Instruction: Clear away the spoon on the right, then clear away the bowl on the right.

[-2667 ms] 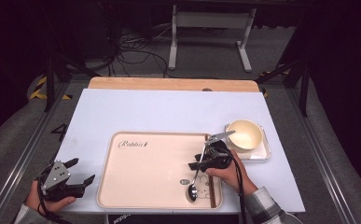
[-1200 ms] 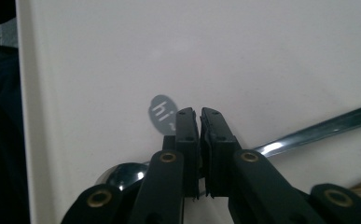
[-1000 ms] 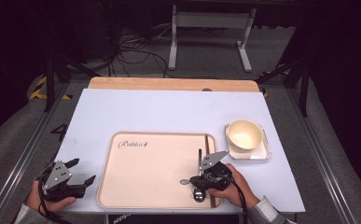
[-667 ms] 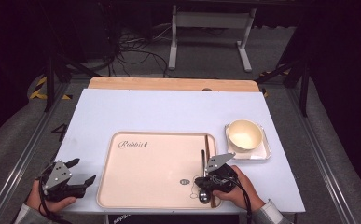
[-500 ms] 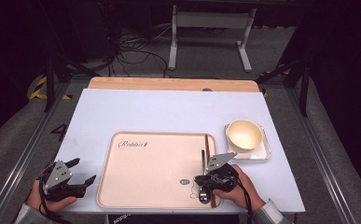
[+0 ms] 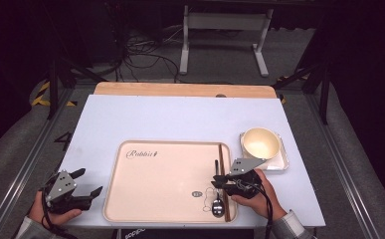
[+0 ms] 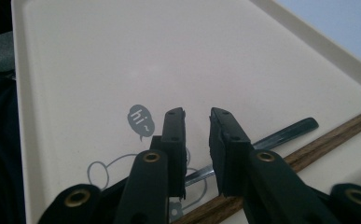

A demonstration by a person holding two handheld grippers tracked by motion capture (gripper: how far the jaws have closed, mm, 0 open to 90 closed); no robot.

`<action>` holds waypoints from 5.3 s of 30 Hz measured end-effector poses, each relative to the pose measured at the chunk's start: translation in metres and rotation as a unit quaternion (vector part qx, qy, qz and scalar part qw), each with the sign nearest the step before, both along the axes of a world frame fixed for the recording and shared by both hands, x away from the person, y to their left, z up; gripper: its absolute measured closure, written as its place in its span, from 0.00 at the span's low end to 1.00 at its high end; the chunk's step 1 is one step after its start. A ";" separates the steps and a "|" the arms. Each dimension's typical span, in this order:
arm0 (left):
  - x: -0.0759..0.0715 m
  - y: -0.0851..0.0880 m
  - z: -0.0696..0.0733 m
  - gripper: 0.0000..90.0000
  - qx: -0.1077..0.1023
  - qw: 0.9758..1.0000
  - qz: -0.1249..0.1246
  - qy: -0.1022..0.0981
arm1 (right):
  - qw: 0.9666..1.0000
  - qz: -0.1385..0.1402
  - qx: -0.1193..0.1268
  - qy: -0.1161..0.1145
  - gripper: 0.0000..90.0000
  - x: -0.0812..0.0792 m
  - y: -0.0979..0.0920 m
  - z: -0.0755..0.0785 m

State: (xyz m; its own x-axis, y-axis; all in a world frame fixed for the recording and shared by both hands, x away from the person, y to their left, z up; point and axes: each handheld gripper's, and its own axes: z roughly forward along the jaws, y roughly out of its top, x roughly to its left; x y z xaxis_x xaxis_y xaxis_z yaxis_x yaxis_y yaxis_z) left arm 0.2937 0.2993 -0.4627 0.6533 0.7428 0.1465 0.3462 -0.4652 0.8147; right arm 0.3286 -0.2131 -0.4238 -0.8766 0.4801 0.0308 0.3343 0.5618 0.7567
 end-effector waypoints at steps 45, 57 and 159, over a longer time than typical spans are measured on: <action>0.010 -0.014 -0.004 0.20 0.016 0.999 -0.024 0.013 | 0.935 -0.352 0.042 0.014 0.39 0.081 -0.180 0.032; 0.007 -0.015 -0.004 0.20 0.021 0.999 -0.024 0.012 | 0.934 -0.343 0.044 0.093 0.47 0.105 -0.168 0.006; 0.006 -0.011 0.000 0.20 0.017 1.000 -0.021 0.003 | 0.966 -0.233 0.101 -0.043 0.92 0.078 -0.036 0.043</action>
